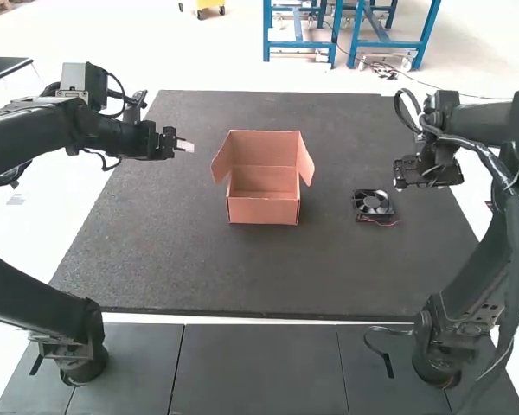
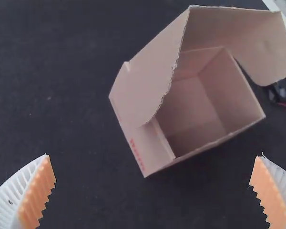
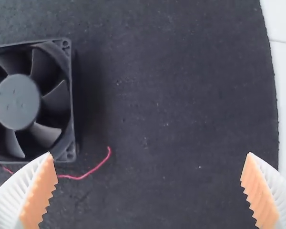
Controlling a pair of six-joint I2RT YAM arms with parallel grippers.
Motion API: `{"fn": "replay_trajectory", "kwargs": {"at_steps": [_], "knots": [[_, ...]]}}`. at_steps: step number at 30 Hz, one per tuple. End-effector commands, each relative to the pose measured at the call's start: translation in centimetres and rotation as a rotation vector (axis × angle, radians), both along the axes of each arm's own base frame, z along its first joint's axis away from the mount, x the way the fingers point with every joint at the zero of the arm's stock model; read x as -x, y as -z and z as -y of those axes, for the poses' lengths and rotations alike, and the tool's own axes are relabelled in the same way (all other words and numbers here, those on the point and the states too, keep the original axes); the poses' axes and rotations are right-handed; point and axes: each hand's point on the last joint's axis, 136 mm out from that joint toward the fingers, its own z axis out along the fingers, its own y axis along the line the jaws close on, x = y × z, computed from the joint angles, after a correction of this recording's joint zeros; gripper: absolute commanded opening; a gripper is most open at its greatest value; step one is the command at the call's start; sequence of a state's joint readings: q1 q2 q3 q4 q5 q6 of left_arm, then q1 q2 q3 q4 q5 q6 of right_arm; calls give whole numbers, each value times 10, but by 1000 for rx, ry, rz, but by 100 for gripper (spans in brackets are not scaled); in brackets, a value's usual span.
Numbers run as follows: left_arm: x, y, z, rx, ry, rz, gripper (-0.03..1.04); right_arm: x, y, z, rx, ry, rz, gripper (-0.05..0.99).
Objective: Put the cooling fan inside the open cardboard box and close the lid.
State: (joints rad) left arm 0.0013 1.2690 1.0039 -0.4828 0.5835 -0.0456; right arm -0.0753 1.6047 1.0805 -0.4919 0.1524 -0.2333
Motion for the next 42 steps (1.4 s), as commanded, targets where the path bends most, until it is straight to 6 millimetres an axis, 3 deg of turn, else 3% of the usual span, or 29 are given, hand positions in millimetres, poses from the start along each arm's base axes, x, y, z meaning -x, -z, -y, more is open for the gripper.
{"fn": "replay_trajectory", "kwargs": {"at_steps": [1, 11, 22, 42], "knots": [[-4, -17, -1, 6, 17, 53, 96, -10, -2, -2, -17, -22, 12, 89], [-12, -26, -19, -34, -52, 100, 96, -27, 16, -7, -19, -31, 8, 89], [-15, -34, -20, -36, -58, 120, 96, -44, 35, -9, -46, -27, -26, 89], [-19, -48, -22, -44, -68, 154, 96, -38, 64, -18, -100, -6, -147, 89]]}}
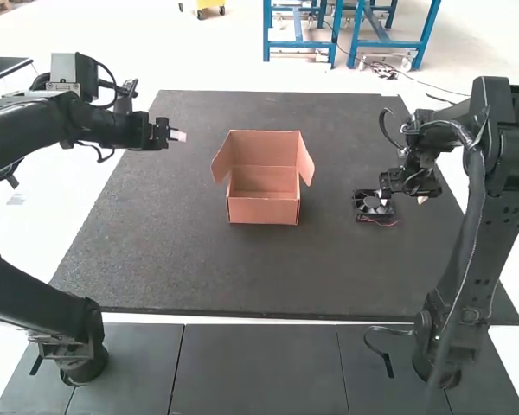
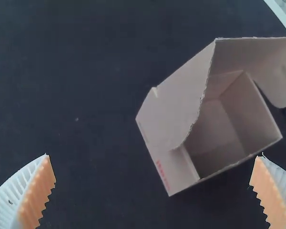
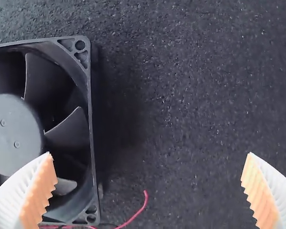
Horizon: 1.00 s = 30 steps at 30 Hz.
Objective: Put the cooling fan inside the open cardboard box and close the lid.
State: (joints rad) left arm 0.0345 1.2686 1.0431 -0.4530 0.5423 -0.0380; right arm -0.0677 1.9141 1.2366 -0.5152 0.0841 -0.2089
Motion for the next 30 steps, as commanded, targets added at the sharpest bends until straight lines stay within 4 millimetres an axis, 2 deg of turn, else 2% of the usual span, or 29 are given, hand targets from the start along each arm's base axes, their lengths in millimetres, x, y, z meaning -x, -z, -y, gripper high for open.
{"fn": "replay_trajectory", "kwargs": {"at_steps": [1, 16, 23, 30], "knots": [[-4, -30, -3, -14, -6, 84, 96, -11, -3, -5, -15, 7, 16, 89], [-6, -36, -4, -12, -9, 96, 96, -21, 1, -4, -18, 25, 7, 89], [-6, -37, -4, -12, -9, 97, 96, -16, 8, -2, -10, 28, -26, 89], [-7, -42, -4, -13, -9, 113, 96, -11, 13, 9, 15, 49, -55, 89]]}}
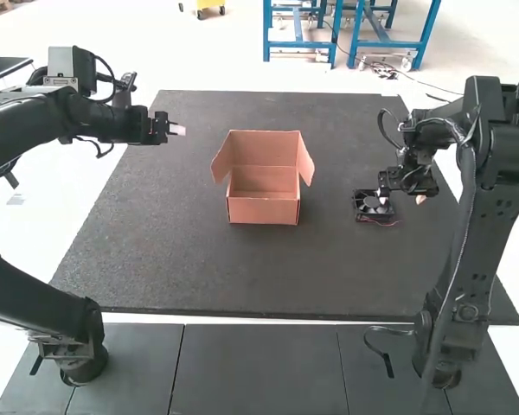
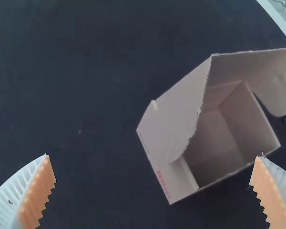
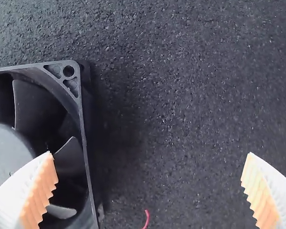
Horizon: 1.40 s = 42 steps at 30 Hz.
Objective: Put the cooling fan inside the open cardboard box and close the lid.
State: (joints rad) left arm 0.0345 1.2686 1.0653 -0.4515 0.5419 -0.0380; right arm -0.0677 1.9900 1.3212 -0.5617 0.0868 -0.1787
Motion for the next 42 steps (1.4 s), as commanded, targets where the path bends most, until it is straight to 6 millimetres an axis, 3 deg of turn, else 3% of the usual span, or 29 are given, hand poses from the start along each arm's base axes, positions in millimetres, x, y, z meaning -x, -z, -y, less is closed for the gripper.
{"fn": "replay_trajectory", "kwargs": {"at_steps": [1, 17, 20, 27, 34, 42], "knots": [[-4, -34, -4, -12, -9, 92, 96, 1, 6, 9, 26, 21, -27, 89], [-7, -46, -4, -12, -10, 119, 96, 10, 24, -1, -52, 54, -139, 86], [-7, -47, -4, -12, -10, 121, 96, 9, 24, -3, -63, 53, -143, 80], [-8, -50, -4, -6, -13, 124, 96, 6, 20, -12, -108, 45, -139, 47], [-9, -53, -4, -4, -15, 134, 96, 3, 16, -24, -166, 20, -133, 0], [-9, -53, -4, -4, -17, 133, 96, -1, 14, -30, -187, 2, -124, -2]]}}
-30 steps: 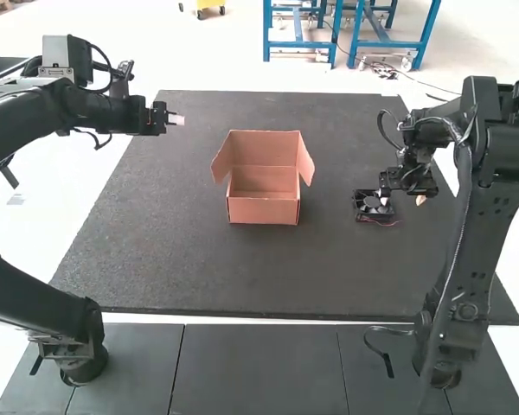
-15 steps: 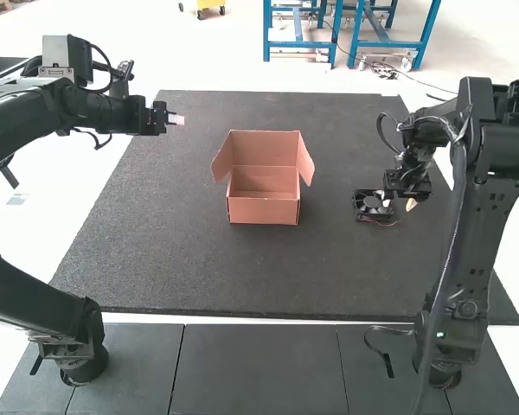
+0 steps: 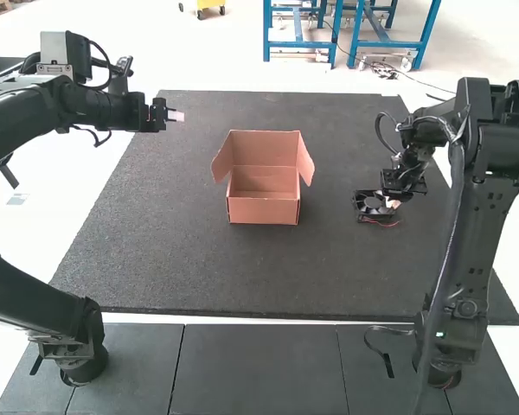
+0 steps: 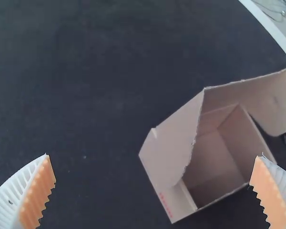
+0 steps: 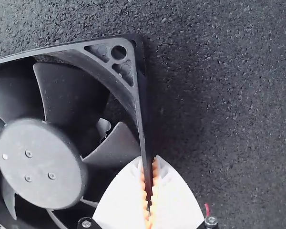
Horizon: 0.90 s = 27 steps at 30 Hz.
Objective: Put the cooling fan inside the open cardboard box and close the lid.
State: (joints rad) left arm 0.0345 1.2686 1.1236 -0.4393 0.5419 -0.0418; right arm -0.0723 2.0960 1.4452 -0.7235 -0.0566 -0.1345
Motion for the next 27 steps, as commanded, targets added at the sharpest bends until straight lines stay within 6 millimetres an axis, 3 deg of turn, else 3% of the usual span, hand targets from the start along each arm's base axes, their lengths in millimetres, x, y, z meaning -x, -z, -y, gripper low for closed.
{"fn": "replay_trajectory", "kwargs": {"at_steps": [1, 6, 12, 18, 27], "knots": [[-1, -25, -4, -4, -15, 64, 96, -9, -4, -7, -32, -18, 15, -2], [0, -21, -5, -6, -19, 55, 96, -18, -21, -4, -38, -11, 42, -2], [1, -6, -5, -12, -23, 32, 96, -29, -76, -9, -80, -15, 150, -2], [0, 5, -7, -24, -36, 25, 96, -13, -121, -14, -124, -18, 202, -2], [1, 18, -2, -33, -31, 13, 96, 26, -188, -45, -249, -71, 312, -2]]}}
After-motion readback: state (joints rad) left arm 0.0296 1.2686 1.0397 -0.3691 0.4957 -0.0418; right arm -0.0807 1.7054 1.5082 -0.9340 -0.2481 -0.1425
